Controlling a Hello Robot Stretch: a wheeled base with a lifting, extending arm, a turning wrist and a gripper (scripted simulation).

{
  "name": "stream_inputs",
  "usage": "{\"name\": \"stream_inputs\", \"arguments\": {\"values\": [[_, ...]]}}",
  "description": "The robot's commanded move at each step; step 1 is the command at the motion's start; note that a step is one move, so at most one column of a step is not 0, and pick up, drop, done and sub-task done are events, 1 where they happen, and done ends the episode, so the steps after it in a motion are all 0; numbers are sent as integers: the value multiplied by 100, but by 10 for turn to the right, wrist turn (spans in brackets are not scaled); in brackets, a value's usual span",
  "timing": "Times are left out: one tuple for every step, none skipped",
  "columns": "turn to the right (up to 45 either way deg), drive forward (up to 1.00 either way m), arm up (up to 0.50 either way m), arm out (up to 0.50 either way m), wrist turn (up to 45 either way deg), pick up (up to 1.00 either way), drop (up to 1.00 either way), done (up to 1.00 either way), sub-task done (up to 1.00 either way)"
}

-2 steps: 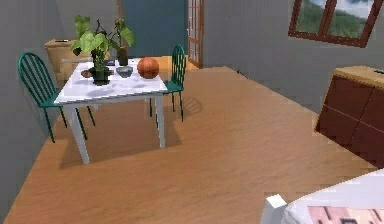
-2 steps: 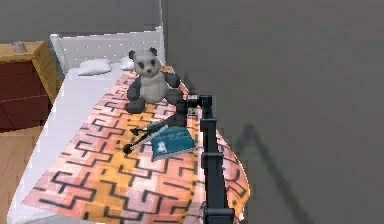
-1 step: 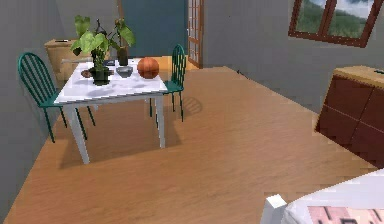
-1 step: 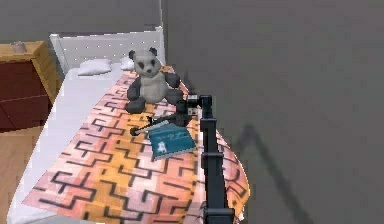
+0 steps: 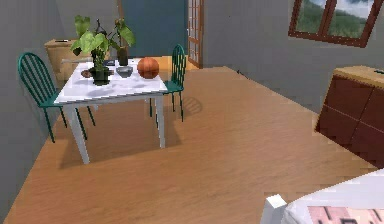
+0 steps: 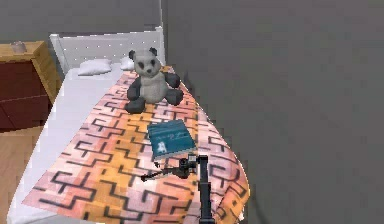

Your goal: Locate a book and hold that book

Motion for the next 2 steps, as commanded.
{"name": "stream_inputs", "arguments": {"values": [[0,0,10,0,0,0,0,0,0],[0,0,-10,0,0,0,0,0,0]]}}
